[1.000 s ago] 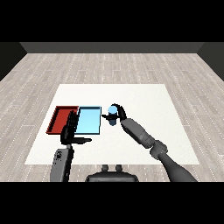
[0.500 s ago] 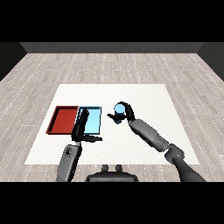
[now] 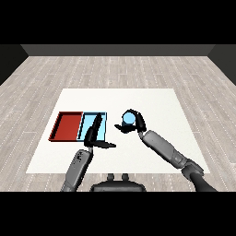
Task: Pick the blue can and put it in the blue box
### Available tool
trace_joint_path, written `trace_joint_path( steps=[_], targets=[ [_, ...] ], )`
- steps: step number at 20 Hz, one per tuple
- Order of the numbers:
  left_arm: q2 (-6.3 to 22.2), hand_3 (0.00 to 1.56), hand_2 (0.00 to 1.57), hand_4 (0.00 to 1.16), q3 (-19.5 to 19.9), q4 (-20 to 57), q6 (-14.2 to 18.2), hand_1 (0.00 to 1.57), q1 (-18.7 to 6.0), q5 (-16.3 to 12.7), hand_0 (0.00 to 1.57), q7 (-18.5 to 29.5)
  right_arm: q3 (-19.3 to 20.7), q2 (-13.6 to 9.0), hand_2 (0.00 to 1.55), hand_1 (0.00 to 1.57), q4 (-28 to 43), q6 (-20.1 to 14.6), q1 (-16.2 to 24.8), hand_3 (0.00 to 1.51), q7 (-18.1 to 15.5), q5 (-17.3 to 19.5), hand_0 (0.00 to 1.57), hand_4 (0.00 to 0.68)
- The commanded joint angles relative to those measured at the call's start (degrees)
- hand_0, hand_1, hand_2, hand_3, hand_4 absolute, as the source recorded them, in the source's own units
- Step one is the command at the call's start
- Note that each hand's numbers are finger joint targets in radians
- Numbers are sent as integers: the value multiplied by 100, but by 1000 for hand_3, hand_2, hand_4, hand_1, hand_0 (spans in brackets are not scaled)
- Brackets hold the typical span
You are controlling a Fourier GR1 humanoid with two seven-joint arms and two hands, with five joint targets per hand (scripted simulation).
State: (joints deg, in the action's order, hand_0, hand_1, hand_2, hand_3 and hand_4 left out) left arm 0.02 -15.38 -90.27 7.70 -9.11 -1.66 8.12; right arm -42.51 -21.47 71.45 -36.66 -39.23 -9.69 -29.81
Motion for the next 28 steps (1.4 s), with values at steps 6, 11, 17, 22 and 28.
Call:
trace_joint_path(
  steps=[6, 11, 17, 22, 28],
  targets=[
    [-2, 0, 0, 0, -312, 728, 218, 0, -459, -240, 0, 231, 469, 194, 1459, 1501, 825, 20, 269, 1392, 783, 1127, 1501, 582],
    [-1, 0, 0, 0, -252, 173, 224, 0, -512, -267, 0, -334, 700, 184, 1437, 1452, 1320, 108, 434, 1375, 1176, 1612, 1452, 588],
    [-2, 0, 0, 0, -814, 366, 547, 0, -410, -368, 0, -11, 1118, 643, 1435, 1449, 1248, 511, 399, 1378, 1637, 2221, 1449, 586],
    [-1, 0, 0, 0, -170, 1296, 49, 0, -623, -554, 0, 578, 1412, 1056, 1450, 1480, 603, 937, 142, 1383, 1526, 2333, 1480, 570],
    [-2, 0, 0, 0, -919, 1084, 901, 0, -739, -501, 0, 88, 1702, 1054, 1456, 1482, 1501, 1292, 697, 1386, 1945, 2954, 1482, 593]
  ],
)
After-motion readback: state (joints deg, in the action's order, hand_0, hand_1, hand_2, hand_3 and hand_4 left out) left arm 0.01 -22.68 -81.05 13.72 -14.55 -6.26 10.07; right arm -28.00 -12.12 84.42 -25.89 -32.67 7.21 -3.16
